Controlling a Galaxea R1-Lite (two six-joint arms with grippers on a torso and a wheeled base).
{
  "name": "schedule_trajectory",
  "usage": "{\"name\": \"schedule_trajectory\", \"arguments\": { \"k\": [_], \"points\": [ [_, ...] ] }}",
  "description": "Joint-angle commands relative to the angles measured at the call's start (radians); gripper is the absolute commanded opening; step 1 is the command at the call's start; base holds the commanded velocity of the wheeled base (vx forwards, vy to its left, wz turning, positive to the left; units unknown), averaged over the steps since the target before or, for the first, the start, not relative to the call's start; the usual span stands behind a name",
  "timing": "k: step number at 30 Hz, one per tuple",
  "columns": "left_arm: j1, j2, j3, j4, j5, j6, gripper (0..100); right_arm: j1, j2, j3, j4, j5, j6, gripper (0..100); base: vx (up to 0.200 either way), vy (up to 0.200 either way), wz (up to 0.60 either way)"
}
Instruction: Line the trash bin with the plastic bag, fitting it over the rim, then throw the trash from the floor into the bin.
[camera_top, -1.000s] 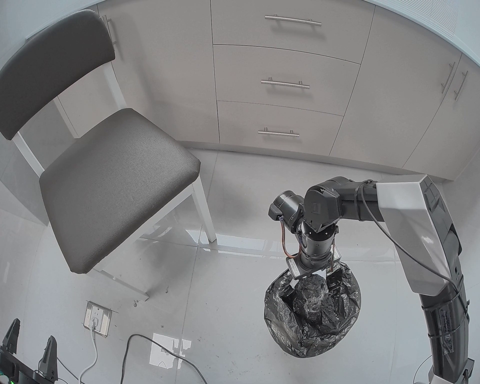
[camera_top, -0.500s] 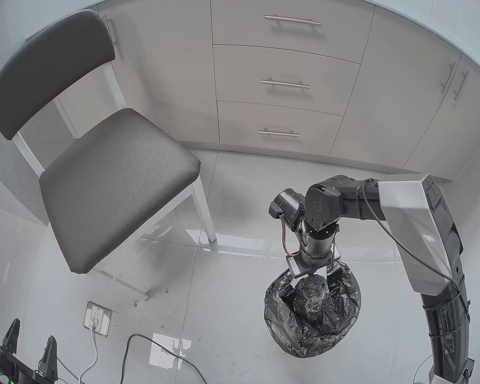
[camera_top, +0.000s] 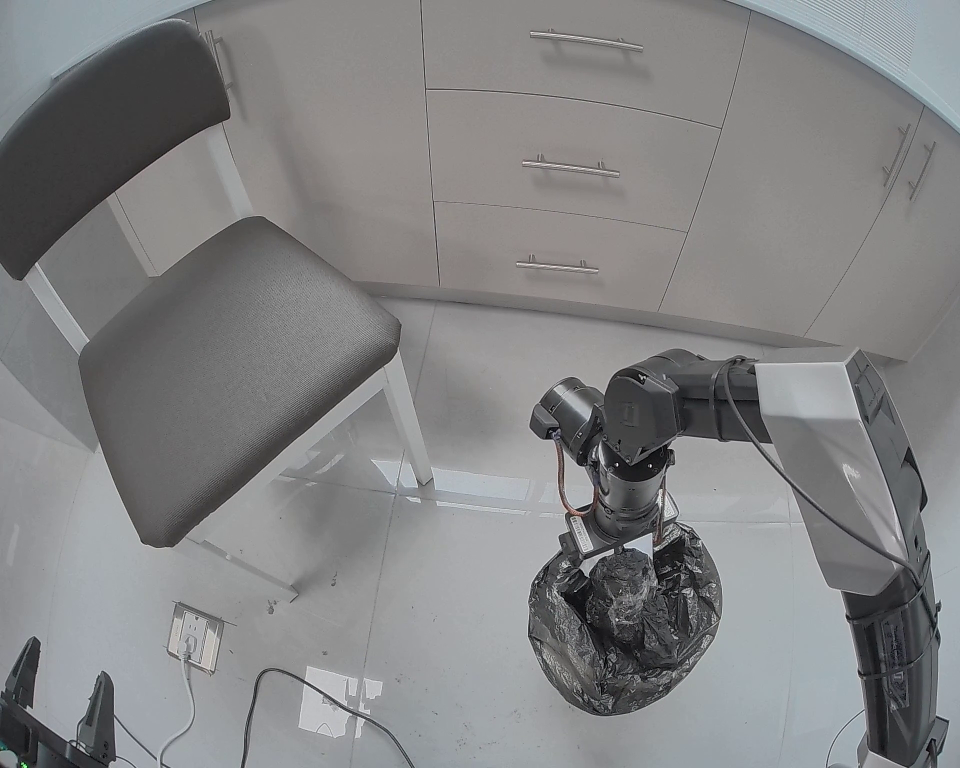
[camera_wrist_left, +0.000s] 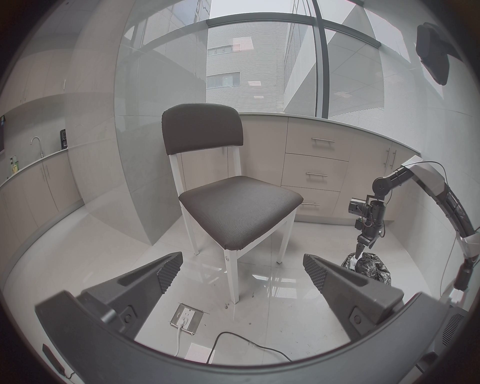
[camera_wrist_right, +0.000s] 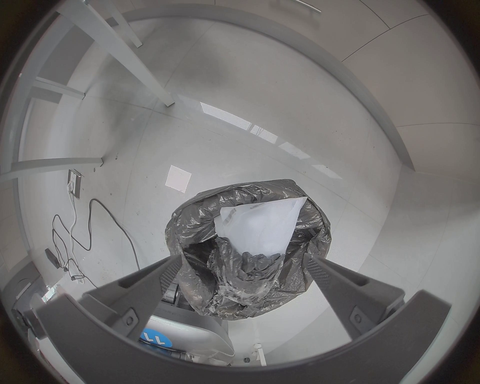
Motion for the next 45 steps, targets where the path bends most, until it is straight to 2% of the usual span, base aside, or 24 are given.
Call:
{"name": "schedule_trajectory", "arguments": {
  "k": [1, 3, 4, 18, 35, 45],
  "points": [
    [0.001, -0.015, 0.017, -0.001, 0.0, 0.001, 100, 0.02, -0.004, 0.0, 0.0, 0.0, 0.014, 100, 0.0, 0.0, 0.0],
    [0.001, -0.015, 0.017, -0.001, 0.002, -0.001, 100, 0.025, -0.004, 0.0, 0.0, 0.0, 0.016, 100, 0.0, 0.0, 0.0],
    [0.001, -0.013, 0.017, -0.001, 0.0, -0.001, 100, 0.032, -0.006, 0.0, 0.0, 0.0, 0.013, 0, 0.0, 0.0, 0.0],
    [-0.001, -0.013, 0.017, -0.001, 0.0, -0.001, 100, 0.048, -0.012, 0.0, 0.001, -0.007, 0.016, 0, 0.0, 0.0, 0.0],
    [0.001, -0.013, 0.017, -0.001, 0.0, -0.001, 100, -0.031, 0.082, 0.0, 0.001, -0.01, 0.018, 0, 0.0, 0.0, 0.0],
    [0.001, -0.013, 0.017, -0.001, 0.0, -0.001, 100, -0.037, 0.146, 0.0, -0.013, -0.01, 0.018, 0, 0.0, 0.0, 0.0]
  ]
}}
